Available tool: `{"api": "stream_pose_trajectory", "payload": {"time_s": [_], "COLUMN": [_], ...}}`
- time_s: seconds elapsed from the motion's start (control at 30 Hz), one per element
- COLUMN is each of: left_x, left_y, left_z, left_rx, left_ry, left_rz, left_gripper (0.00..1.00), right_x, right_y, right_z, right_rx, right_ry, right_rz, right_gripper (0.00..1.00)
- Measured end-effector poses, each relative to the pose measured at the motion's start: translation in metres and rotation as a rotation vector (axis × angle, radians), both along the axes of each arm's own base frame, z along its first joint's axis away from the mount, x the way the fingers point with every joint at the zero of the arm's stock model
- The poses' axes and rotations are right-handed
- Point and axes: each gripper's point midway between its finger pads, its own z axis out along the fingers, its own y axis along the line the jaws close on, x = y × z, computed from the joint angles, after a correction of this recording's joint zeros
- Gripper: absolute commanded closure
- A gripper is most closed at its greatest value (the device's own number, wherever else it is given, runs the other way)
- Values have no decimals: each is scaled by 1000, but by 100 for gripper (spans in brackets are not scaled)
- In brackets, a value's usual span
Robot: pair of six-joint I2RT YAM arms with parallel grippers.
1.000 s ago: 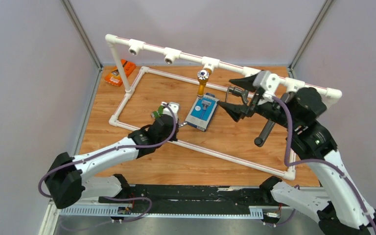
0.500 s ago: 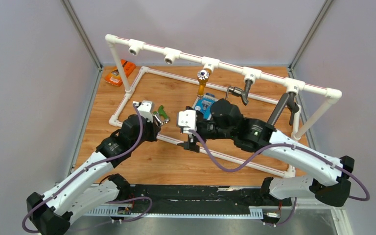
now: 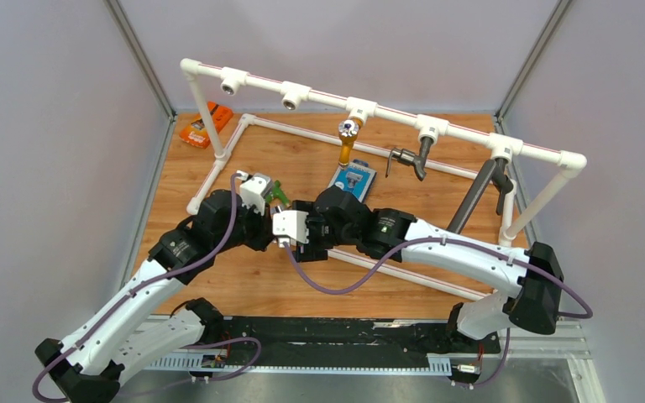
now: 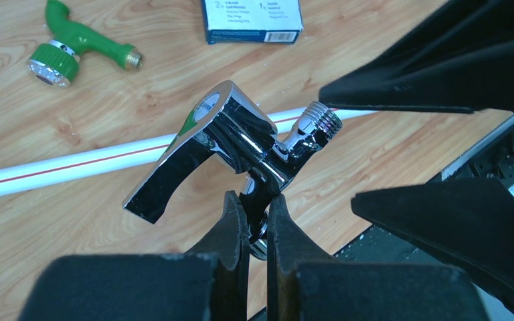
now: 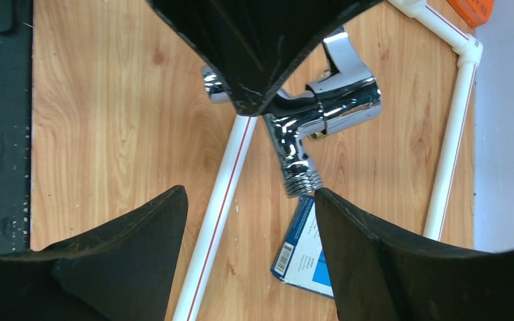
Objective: Install the water faucets
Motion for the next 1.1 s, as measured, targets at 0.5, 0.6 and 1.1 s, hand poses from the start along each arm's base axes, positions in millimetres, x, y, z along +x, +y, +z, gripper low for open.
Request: {"api": "stream_pose_trajectory", "payload": {"time_s": [0.5,0.6,1.1], "left_x": [-6,-12,-21], "left_y": [2,-1,-11], "left_z": [-8,-9,-5], "left_rx": [39,34,-1], "left_ry": [31,48,74], "left_rz": [-44,-67,-130], "left_gripper": [100,100,100], "right_x": [18,34,21], "right_y": [6,4,-3], "right_z": [-13,-8,-4], "right_rx": [6,36,132], "right_ry": [-67,-87,-15], "right_rz": [-50,-106,-15], "right_gripper": [26,26,28]}}
